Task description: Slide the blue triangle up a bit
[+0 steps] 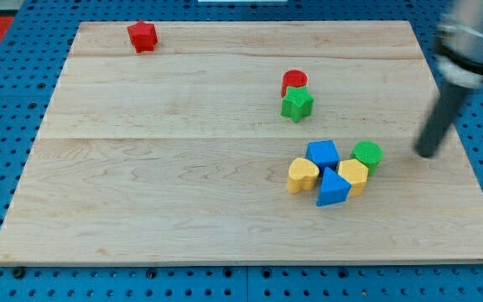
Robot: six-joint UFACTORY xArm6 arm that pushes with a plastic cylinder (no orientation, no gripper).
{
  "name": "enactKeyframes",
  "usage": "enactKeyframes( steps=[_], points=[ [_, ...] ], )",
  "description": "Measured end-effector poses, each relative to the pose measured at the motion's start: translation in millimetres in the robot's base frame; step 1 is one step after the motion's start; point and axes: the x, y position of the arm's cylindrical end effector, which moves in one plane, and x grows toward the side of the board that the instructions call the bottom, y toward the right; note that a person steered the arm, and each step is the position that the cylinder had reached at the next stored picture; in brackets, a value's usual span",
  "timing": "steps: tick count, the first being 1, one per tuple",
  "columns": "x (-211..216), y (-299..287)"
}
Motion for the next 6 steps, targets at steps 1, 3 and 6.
enactKeyframes(
  steps=[1, 3, 6],
  points=[
    [89.0, -61.0],
    [76.9, -197.3],
    [46.2, -165.5]
  ],
)
